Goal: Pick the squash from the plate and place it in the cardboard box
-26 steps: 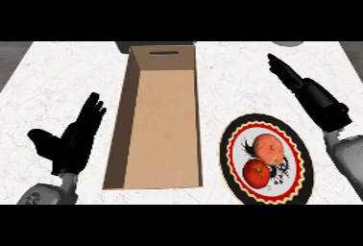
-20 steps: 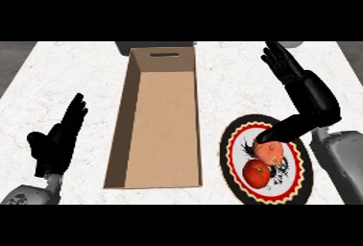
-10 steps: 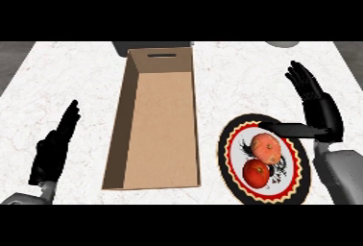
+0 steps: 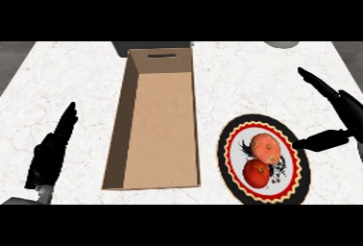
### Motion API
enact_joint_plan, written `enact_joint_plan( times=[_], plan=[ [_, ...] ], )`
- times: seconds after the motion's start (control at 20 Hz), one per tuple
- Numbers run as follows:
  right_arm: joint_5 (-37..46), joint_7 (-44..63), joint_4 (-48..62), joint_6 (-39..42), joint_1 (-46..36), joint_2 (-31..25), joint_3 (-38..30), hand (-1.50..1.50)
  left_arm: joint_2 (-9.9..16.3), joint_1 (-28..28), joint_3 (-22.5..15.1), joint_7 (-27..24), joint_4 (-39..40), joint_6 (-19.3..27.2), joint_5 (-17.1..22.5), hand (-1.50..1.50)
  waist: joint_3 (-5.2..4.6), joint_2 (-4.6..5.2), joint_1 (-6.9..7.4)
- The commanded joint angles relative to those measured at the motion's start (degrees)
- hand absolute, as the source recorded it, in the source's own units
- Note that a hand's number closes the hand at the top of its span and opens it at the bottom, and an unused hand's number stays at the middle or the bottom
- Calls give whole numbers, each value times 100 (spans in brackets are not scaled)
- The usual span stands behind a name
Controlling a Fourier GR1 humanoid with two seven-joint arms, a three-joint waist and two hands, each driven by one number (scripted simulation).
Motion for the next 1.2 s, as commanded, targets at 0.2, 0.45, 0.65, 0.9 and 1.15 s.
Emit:
enact_joint_plan(
  times=[0.2,0.45,0.65,0.9,1.15],
  plan=[
    [738,1179,-611,1537,-215,-1033,905,-150,-90,-19,-11,129,-39,-7,-96,0,3,-3,7],
    [797,2460,-1516,1933,-49,-685,1225,-150,-154,-89,287,-288,414,-215,-61,0,3,-1,-49],
    [1272,2785,-1468,1921,12,-189,1074,-150,-265,-189,270,323,11,-255,-314,0,11,6,-13],
    [1710,3057,-1653,2124,248,7,822,-150,-460,83,350,167,-42,-367,-553,0,10,7,-8],
    [2164,3249,-2087,2134,847,255,838,-150,-712,-249,605,-59,486,-520,-677,0,9,9,-44]
  ],
)
